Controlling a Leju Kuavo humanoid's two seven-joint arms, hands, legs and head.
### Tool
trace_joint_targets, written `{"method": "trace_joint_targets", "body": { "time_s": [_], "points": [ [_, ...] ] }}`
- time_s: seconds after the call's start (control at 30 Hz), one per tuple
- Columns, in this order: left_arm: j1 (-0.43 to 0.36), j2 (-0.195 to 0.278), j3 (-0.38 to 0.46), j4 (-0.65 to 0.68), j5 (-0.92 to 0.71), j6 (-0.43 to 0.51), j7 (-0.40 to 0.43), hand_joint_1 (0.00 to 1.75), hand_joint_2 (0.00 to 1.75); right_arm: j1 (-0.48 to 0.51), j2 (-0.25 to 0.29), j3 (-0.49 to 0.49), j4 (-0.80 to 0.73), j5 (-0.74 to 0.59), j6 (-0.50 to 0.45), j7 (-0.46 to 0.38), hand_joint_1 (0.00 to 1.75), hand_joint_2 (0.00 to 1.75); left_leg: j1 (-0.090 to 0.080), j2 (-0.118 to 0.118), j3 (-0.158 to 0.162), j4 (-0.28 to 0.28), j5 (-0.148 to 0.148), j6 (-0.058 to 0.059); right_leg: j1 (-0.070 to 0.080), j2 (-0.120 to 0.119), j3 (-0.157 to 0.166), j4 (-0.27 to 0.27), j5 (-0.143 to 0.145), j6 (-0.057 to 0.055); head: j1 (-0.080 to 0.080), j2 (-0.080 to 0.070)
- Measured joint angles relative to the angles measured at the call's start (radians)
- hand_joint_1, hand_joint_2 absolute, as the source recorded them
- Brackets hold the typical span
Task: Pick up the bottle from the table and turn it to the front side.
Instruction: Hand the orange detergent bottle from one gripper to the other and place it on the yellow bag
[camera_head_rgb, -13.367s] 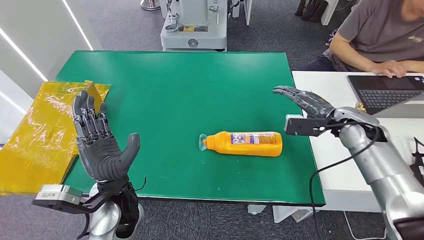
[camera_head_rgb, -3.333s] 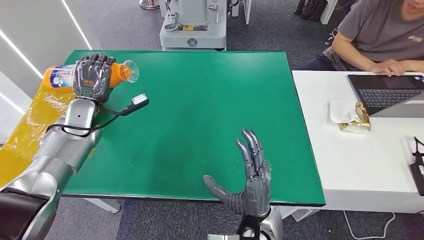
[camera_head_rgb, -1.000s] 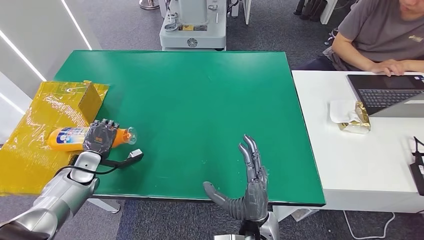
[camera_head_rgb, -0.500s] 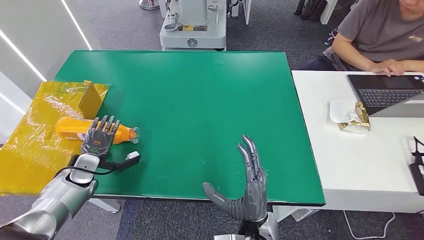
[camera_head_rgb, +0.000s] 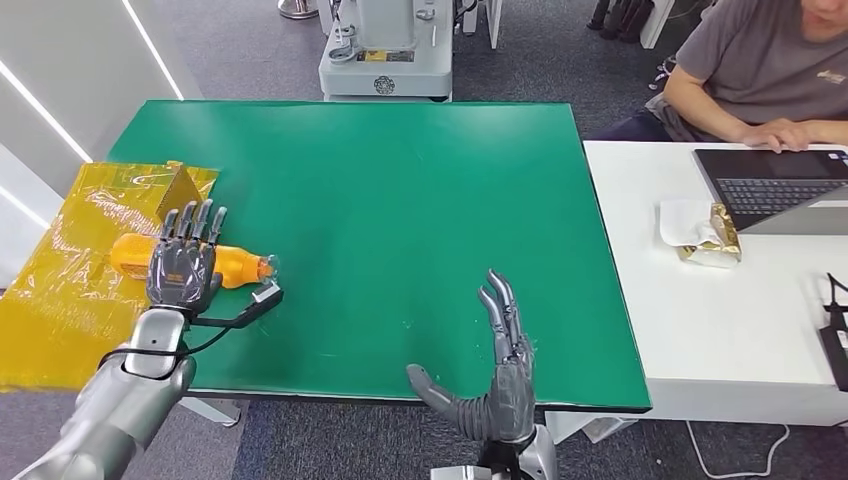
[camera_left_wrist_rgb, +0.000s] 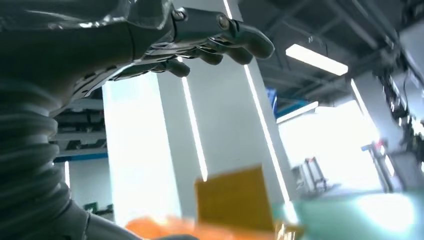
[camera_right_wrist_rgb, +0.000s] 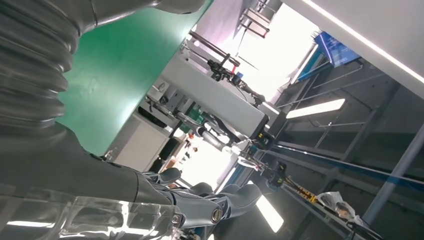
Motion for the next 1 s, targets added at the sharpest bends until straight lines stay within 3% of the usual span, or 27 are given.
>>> {"method": "trace_joint_targets", "body": {
  "time_s": [0.13,0.3,0.37,0.53,0.6,0.7,0.9,1.0],
  "points": [
    [0.051,-0.034,0.176,-0.23,0.005,0.003,-0.196,0.0,1.75,-0.005,0.0,0.001,0.007,-0.016,0.0,0.0,0.0,1.75,0.0,0.0,0.0,0.0,0.0,0.0,0.0,0.0,0.0,0.0,0.0,0.0,0.0,0.0],
    [0.053,-0.147,0.484,-0.44,0.137,0.005,-0.665,0.0,1.75,-0.018,0.004,0.002,0.02,-0.028,0.0,0.0,0.0,1.75,0.0,0.001,0.001,0.0,0.0,0.0,0.0,0.001,0.0,0.0,0.0,0.0,0.0,0.0],
    [0.048,-0.189,0.578,-0.484,0.24,0.005,-0.727,0.0,1.75,-0.022,0.006,0.002,0.025,-0.025,0.0,0.0,0.0,1.75,0.0,0.001,0.001,0.0,0.0,-0.001,0.0,0.002,0.0,0.0,0.0,0.0,0.0,0.0],
    [0.047,-0.239,0.664,-0.543,0.311,0.005,-0.728,0.0,1.75,-0.028,0.009,0.002,0.031,-0.021,0.0,0.0,0.0,1.75,0.0,-0.001,0.001,0.0,0.0,-0.001,0.0,-0.001,0.001,0.0,0.0,0.0,0.0,0.0],
    [0.047,-0.252,0.668,-0.554,0.419,0.005,-0.729,0.0,1.75,-0.029,0.011,0.002,0.033,-0.008,0.0,0.0,0.0,1.75,0.0,-0.001,0.001,0.0,0.0,-0.001,0.0,-0.001,0.001,0.0,0.0,0.0,0.0,0.0],
    [0.053,-0.273,0.599,-0.559,0.77,0.005,-0.729,0.0,1.75,-0.03,0.013,0.0,0.032,0.009,0.0,0.0,0.0,1.75,0.0,-0.002,0.001,0.0,0.0,-0.001,0.0,-0.002,0.001,0.0,0.0,0.0,0.0,0.0],
    [0.111,-0.345,0.343,-0.578,1.153,-0.006,-0.731,0.0,1.75,-0.04,0.032,-0.02,-0.028,-0.024,0.0,0.0,0.0,1.75,-0.001,-0.003,0.001,0.001,-0.001,0.001,-0.001,-0.004,0.003,-0.002,0.0,0.001,0.0,0.0],
    [0.144,-0.365,0.193,-0.566,1.39,-0.136,-0.73,0.0,1.75,-0.046,0.035,-0.023,-0.051,-0.061,0.0,0.0,0.0,1.75,-0.001,-0.003,0.0,0.001,-0.002,0.002,-0.001,-0.004,0.003,-0.002,0.0,0.002,0.0,0.0]
  ]
}}
